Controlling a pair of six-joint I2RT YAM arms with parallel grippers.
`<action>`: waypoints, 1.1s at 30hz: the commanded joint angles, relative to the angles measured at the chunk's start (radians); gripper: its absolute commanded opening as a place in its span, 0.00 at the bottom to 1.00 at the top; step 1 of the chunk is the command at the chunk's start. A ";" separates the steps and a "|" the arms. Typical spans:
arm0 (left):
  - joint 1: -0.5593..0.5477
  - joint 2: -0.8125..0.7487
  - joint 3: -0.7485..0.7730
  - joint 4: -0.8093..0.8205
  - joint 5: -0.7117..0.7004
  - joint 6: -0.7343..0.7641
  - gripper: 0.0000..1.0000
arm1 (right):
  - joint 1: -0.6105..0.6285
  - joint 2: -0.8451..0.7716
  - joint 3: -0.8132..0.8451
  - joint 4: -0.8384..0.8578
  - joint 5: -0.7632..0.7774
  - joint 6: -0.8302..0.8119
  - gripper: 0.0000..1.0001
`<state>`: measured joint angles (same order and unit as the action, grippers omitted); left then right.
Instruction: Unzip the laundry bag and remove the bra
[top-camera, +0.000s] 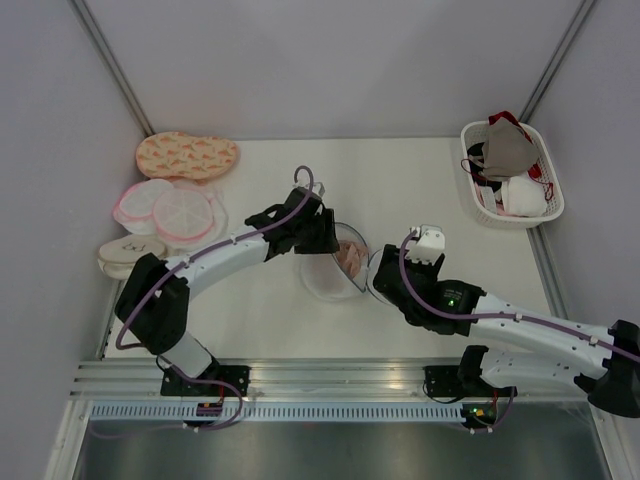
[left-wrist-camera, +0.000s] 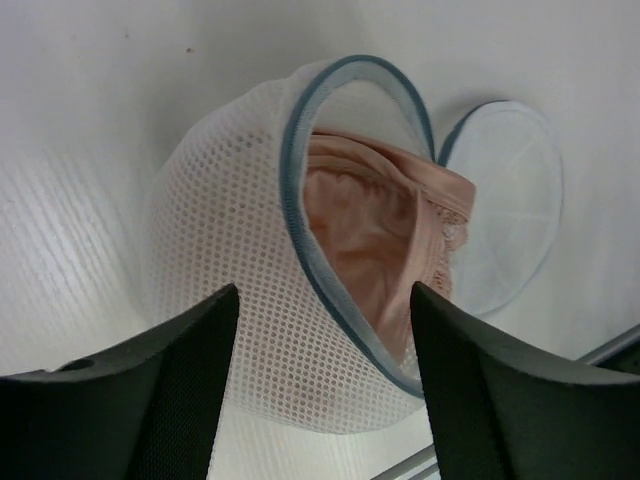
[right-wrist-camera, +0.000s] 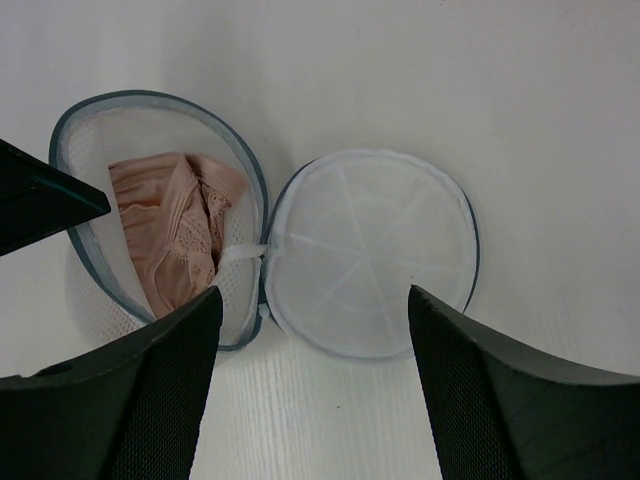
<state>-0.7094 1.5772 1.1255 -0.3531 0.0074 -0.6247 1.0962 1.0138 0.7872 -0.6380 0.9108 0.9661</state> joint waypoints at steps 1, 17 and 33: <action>-0.007 0.035 0.060 -0.057 -0.051 0.057 0.60 | -0.012 -0.011 -0.016 0.050 -0.033 -0.027 0.79; -0.022 -0.046 -0.078 0.017 0.028 0.016 0.02 | -0.305 0.176 -0.062 0.601 -0.694 -0.334 0.62; -0.022 -0.132 -0.168 0.071 0.049 -0.017 0.02 | -0.306 0.442 0.076 0.578 -0.719 -0.403 0.61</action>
<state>-0.7261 1.4780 0.9665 -0.3237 0.0364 -0.6106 0.7940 1.4288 0.8227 -0.0822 0.2104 0.5880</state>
